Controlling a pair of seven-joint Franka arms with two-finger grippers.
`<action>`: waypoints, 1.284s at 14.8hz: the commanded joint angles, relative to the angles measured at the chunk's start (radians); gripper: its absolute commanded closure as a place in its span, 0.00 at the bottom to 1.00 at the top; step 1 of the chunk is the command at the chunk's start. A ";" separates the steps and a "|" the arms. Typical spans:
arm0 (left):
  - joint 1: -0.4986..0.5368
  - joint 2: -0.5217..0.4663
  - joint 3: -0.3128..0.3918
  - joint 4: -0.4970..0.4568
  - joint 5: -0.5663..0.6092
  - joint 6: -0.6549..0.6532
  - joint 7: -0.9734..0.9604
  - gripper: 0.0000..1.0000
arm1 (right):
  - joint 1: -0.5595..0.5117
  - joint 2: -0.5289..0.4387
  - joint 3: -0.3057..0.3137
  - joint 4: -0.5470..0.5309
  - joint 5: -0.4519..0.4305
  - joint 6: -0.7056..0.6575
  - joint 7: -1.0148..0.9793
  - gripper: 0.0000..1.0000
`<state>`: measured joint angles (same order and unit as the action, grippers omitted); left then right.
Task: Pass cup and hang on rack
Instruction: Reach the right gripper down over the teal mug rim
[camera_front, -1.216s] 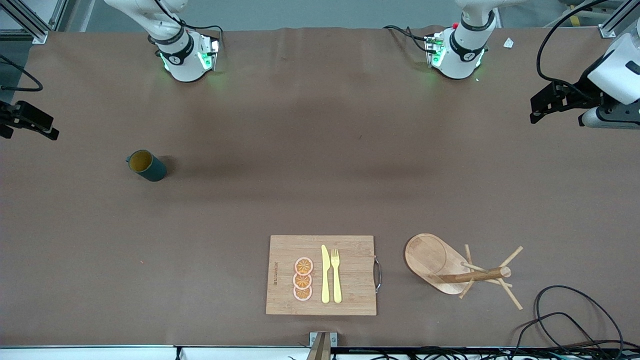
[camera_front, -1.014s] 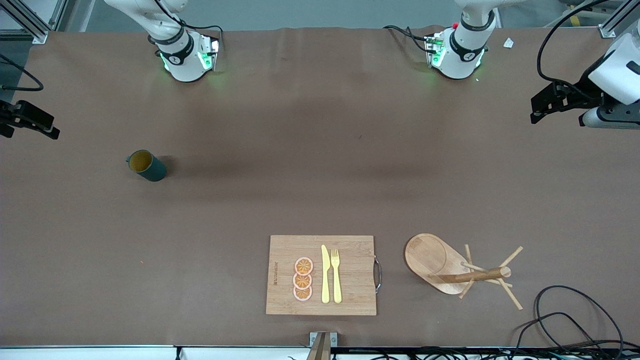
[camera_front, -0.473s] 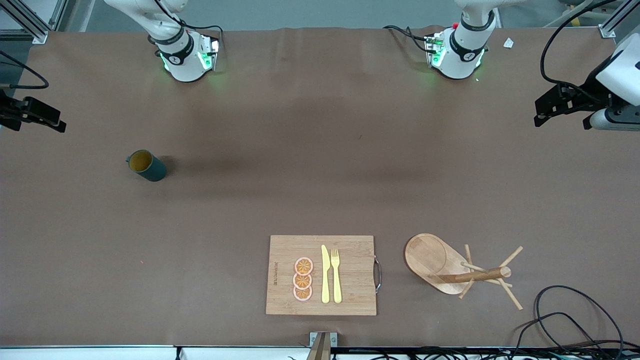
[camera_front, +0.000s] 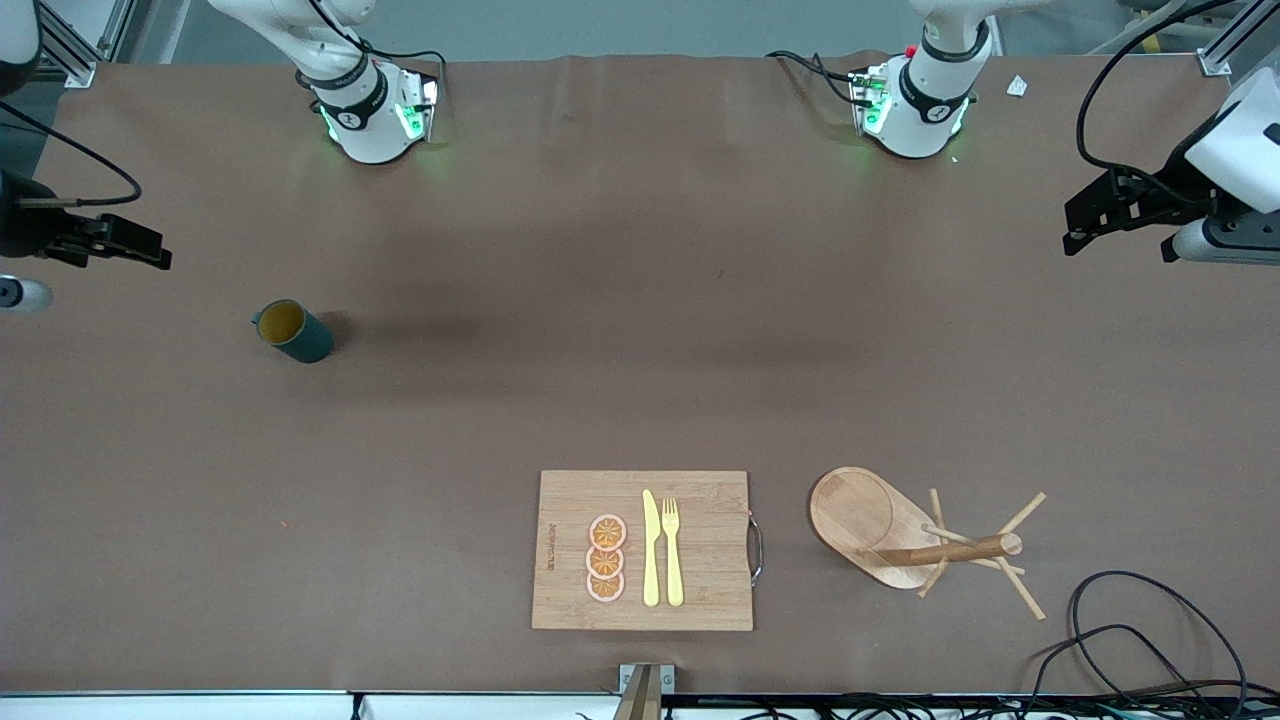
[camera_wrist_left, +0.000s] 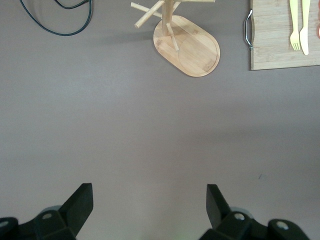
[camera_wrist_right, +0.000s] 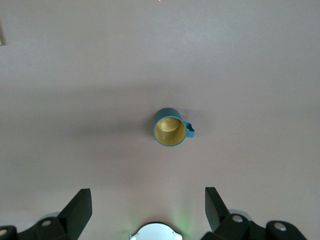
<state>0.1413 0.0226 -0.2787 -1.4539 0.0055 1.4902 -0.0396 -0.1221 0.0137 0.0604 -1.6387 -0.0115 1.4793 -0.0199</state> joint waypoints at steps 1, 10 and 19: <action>-0.003 0.019 -0.002 0.018 0.019 -0.007 -0.002 0.00 | -0.010 -0.136 0.009 -0.240 -0.001 0.160 0.006 0.00; -0.002 0.020 -0.002 0.020 0.019 -0.015 0.011 0.00 | -0.036 -0.173 0.001 -0.519 0.034 0.456 0.008 0.00; -0.003 0.022 -0.002 0.020 0.019 -0.016 -0.002 0.00 | -0.010 -0.126 0.004 -0.736 0.039 0.798 0.011 0.00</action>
<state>0.1418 0.0395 -0.2784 -1.4536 0.0056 1.4886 -0.0393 -0.1261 -0.1064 0.0651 -2.3277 0.0159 2.2335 -0.0143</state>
